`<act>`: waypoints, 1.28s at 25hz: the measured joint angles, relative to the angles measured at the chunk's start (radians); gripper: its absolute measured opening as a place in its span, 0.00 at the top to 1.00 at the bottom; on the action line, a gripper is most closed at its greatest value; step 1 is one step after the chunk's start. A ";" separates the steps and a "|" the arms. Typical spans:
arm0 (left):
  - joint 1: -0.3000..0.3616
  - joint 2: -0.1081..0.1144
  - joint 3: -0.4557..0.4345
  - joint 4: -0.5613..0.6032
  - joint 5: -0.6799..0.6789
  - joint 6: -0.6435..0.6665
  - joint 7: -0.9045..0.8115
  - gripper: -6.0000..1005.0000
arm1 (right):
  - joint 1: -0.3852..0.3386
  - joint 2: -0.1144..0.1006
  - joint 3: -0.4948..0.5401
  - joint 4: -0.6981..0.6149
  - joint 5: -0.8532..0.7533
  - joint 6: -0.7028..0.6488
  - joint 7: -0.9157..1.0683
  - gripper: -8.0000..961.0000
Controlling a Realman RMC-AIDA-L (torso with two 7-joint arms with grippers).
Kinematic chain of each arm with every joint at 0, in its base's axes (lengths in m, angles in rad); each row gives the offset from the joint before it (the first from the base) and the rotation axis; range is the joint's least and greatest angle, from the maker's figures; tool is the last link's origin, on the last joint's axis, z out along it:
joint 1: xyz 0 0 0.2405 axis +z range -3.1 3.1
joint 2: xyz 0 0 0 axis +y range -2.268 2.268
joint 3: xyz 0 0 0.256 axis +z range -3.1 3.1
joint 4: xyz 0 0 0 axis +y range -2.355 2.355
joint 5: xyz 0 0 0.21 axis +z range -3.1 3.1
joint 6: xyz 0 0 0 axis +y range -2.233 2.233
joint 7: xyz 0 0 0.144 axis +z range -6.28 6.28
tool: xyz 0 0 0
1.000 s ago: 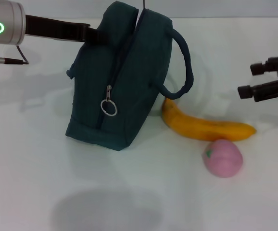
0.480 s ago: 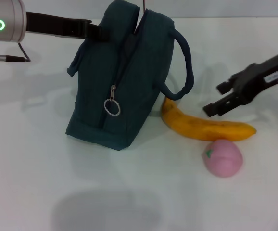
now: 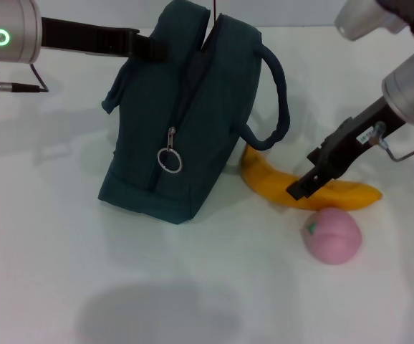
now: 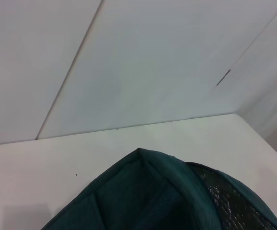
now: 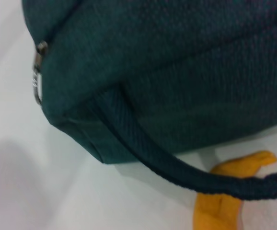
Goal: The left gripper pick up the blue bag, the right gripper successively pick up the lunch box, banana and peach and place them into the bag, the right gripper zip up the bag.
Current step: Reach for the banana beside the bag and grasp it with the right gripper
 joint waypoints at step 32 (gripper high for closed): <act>0.000 0.000 -0.002 0.000 0.000 -0.002 0.001 0.94 | 0.023 0.006 -0.181 0.140 -0.014 0.200 0.002 0.19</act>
